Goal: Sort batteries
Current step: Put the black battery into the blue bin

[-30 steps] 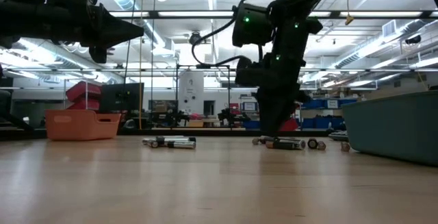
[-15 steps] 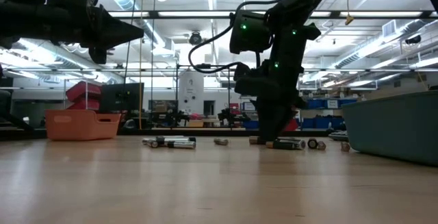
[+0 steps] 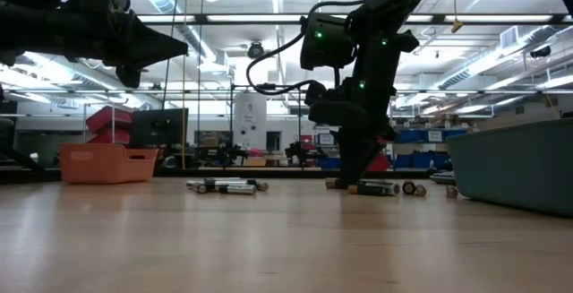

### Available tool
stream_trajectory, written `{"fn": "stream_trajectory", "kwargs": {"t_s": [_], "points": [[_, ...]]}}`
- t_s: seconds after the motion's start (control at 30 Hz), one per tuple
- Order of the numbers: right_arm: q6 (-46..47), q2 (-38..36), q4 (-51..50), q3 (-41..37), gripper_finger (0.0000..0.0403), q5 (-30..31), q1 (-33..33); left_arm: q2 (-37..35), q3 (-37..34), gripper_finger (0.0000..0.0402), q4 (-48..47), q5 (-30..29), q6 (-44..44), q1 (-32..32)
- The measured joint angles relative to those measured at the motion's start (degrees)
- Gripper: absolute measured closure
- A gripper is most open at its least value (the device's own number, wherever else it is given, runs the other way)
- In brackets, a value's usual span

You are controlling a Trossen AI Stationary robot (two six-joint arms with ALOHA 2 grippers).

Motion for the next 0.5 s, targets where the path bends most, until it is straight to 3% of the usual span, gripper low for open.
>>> {"fn": "stream_trajectory", "kwargs": {"t_s": [0.5], "points": [[-5.6,-3.6,-4.1,3.9,0.0381,-0.8,0.0,0.0,0.0,0.0401,-0.2,0.0,0.0,0.0]]}}
